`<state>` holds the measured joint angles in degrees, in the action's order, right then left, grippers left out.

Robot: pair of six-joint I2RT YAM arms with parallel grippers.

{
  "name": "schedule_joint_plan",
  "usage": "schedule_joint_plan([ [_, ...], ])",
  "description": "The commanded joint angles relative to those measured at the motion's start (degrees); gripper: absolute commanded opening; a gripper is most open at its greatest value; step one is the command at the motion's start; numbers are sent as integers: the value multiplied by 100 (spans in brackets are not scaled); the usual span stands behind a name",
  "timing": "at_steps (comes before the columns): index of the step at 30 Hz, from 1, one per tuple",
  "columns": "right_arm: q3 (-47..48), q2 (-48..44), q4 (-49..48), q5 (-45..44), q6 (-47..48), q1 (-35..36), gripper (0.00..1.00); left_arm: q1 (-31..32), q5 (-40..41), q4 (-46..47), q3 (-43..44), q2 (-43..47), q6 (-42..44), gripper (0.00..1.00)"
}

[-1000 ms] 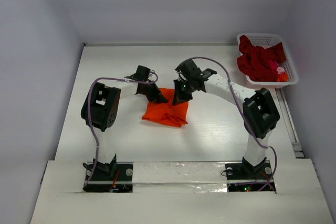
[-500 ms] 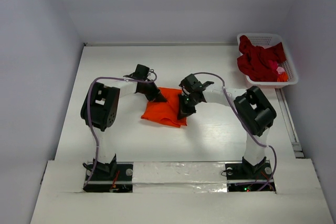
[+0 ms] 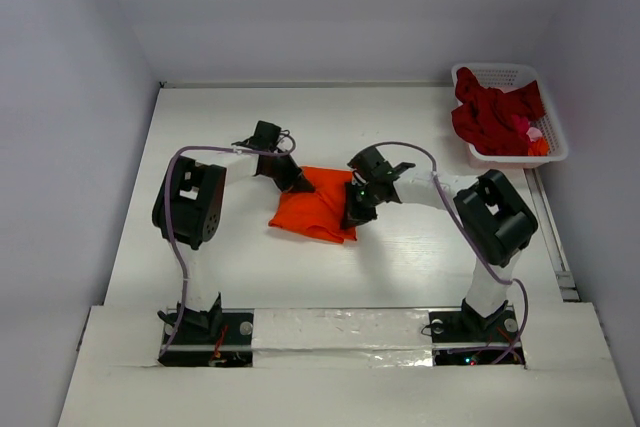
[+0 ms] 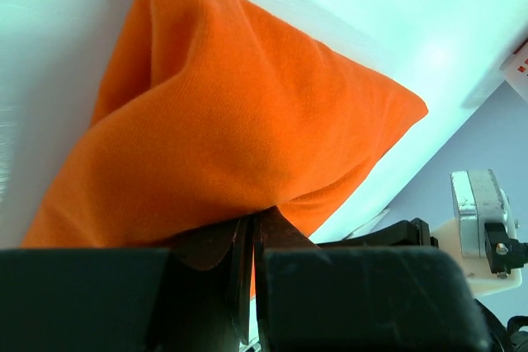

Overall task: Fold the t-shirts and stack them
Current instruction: Smooth out wrinkles on the folded tshirt

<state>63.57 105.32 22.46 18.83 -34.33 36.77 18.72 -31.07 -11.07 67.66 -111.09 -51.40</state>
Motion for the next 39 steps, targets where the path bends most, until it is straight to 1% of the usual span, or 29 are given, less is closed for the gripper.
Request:
schedule_joint_plan([
  [1, -178, 6, 101, -169, -144, -108, 0, -97, 215, -115, 213, 70, 139, 0],
  [5, -284, 129, -13, -81, -153, -232, 0, -149, 207, -124, 221, 96, 139, 0],
  [10, -293, 173, -13, -90, -48, -610, 0, -202, 198, -132, 239, 140, 121, 0],
  [15, -21, 217, 197, -99, 128, -803, 0, -202, 163, -115, 344, 105, 51, 0],
  [19, 330, 322, 347, -99, 216, -864, 0, -202, 136, -167, 712, -175, 77, 0],
  [28, 726, 648, 461, 33, 321, -1058, 0, -202, 171, -325, 1504, -861, 95, 0],
  [35, 928, 832, 505, 147, 409, -1296, 0, -202, 251, -396, 1812, -1275, 139, 0],
  [39, 1157, 929, 680, 24, 514, -1348, 0, -255, 233, -396, 1935, -1407, 139, 0],
])
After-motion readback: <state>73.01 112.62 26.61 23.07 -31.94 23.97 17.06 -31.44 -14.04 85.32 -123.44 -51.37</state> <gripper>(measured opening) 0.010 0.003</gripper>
